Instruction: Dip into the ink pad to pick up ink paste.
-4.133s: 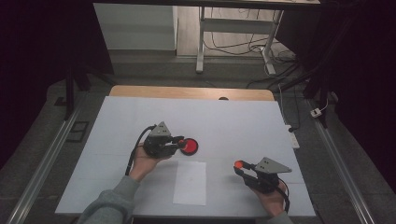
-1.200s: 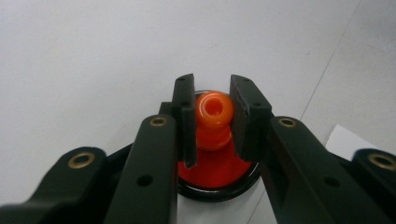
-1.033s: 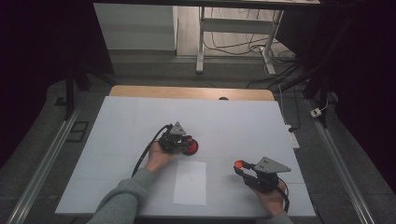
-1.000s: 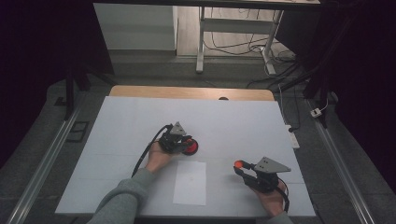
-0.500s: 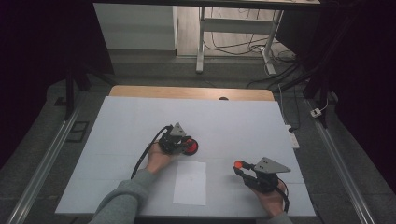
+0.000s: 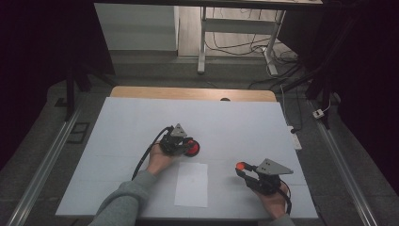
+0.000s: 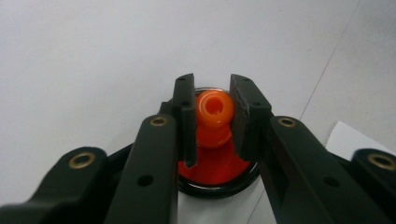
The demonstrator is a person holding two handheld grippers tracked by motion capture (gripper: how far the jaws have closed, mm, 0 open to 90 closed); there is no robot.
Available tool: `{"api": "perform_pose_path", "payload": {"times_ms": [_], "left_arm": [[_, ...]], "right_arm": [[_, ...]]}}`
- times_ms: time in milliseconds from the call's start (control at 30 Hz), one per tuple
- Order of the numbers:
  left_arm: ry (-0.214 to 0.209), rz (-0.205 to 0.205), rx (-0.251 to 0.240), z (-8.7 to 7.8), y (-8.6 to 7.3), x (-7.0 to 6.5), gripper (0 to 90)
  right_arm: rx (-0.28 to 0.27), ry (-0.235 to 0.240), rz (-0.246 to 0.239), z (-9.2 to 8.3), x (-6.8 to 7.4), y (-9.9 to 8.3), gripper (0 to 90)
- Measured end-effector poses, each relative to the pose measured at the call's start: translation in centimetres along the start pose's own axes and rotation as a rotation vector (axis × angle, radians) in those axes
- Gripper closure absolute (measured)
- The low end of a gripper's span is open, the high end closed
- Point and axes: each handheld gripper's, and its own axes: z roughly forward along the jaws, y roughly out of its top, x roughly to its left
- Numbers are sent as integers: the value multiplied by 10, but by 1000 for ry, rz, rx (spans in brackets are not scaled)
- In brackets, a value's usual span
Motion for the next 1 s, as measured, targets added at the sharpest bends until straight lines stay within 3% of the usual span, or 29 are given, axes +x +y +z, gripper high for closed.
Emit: {"api": "perform_pose_path", "payload": {"times_ms": [400, 800, 833, 933, 1000], "left_arm": [[12, 7, 10, 0, 1, -2, 732], [-3, 0, 1, -1, 1, 1, 730], [-9, -3, -5, -1, 1, 2, 729], [-17, -44, -96, -16, 4, 8, 728], [-28, -60, -128, -27, 8, 11, 729]], "right_arm": [[-3, 0, -1, 0, 0, 0, 646], [-12, -2, -6, -1, 1, 1, 646], [-8, -1, -8, -2, 0, 1, 646], [-13, -4, -4, -2, 1, 1, 646], [-9, -8, -7, -2, 0, 1, 646]]}}
